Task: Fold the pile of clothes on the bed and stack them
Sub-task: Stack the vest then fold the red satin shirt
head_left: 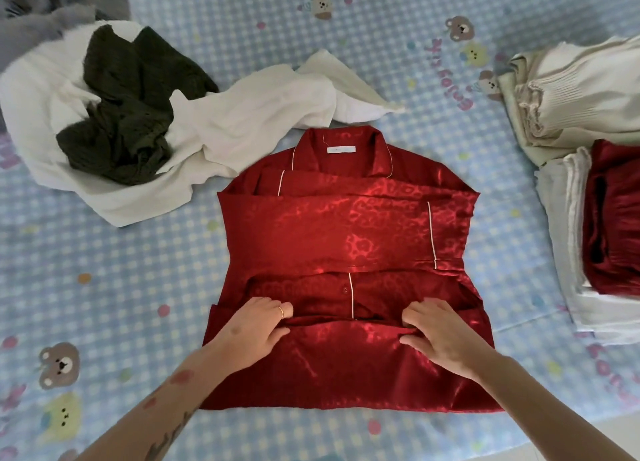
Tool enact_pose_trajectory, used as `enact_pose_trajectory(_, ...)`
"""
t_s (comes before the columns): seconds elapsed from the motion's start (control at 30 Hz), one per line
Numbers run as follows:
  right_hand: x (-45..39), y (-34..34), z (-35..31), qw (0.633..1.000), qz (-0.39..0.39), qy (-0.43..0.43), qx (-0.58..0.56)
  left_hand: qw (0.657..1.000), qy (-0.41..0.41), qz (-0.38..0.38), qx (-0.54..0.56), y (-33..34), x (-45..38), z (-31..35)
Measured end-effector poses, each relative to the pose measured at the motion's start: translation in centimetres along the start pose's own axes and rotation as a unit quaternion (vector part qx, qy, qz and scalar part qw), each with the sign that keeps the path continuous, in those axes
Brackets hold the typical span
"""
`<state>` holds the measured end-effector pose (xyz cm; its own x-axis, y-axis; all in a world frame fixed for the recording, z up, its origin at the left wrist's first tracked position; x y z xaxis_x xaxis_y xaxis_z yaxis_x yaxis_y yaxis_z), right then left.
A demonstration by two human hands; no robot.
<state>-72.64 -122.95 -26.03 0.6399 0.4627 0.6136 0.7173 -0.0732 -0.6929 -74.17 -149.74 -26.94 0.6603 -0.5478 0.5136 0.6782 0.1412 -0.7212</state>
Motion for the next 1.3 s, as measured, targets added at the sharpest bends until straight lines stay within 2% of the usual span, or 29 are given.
enact_pose_trajectory(0.13,0.1,-4.4,0.4,0.997,0.028,0.009,-0.066,0.999,0.029,0.024,0.023,-4.9,-1.5,0.5)
enact_pose_trajectory(0.3,-2.1,-13.6,2.5,0.986,0.156,0.022,-0.052,0.994,0.058,0.094,-0.015,-13.6,-5.9,-0.4)
enact_pose_trajectory(0.37,-4.2,-17.1,4.0,0.982,0.180,0.042,-0.049,0.990,0.050,0.127,-0.043,-16.8,-8.7,-1.4)
enact_pose_trajectory(0.47,-8.5,-20.6,6.2,0.981,0.173,0.082,-0.029,0.987,0.015,0.142,-0.073,-19.6,-13.4,-3.6)
enact_pose_trajectory(0.6,-13.9,-21.7,8.3,0.985,0.124,0.121,0.001,0.988,-0.045,0.118,-0.087,-19.6,-17.6,-7.0)
enact_pose_trajectory(0.67,-15.8,-22.0,9.4,0.984,0.124,0.131,-0.005,0.987,-0.076,0.107,-0.090,-19.6,-19.0,-8.5)
enact_pose_trajectory(0.77,-18.3,-22.7,10.9,0.979,0.139,0.150,-0.024,0.974,-0.113,0.155,-0.118,-21.1,-20.8,-9.7)
enact_pose_trajectory(0.83,-18.7,-22.8,11.5,0.971,0.161,0.175,0.003,0.955,-0.134,0.216,-0.152,-21.6,-20.4,-9.1)
enact_pose_trajectory(0.93,-15.2,-21.2,12.5,0.936,0.262,0.233,-0.028,0.934,-0.158,0.303,-0.104,-18.1,-16.1,-7.6)
enact_pose_trajectory(1.03,-8.8,-15.9,13.7,0.884,0.320,0.327,-0.101,0.907,-0.279,0.315,-0.019,-11.4,-9.4,-9.9)
enact_pose_trajectory(1.1,-4.6,-11.4,15.4,0.844,0.297,0.422,-0.149,0.867,-0.386,0.306,0.069,-7.3,-5.1,-12.2)
enact_pose_trajectory(1.2,-1.1,-5.8,16.1,0.805,0.200,0.513,-0.221,0.810,-0.469,0.303,0.178,-3.3,-0.9,-13.6)
enact_pose_trajectory(1.3,-0.7,-4.4,13.7,0.763,0.243,0.525,-0.288,0.739,-0.506,0.275,0.349,-0.8,0.4,-13.6)
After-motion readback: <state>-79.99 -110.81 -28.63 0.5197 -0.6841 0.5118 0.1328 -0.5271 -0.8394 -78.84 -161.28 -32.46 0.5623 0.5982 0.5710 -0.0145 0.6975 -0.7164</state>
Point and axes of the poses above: each hand's wrist, its own x-axis away from the middle knuckle, its own y-axis out of the palm, z = x × y, the point moved 8 cm from there along -x, towards the middle knuckle, and after that the axes turned 5 degrees about -z, right-handed, at the moved point
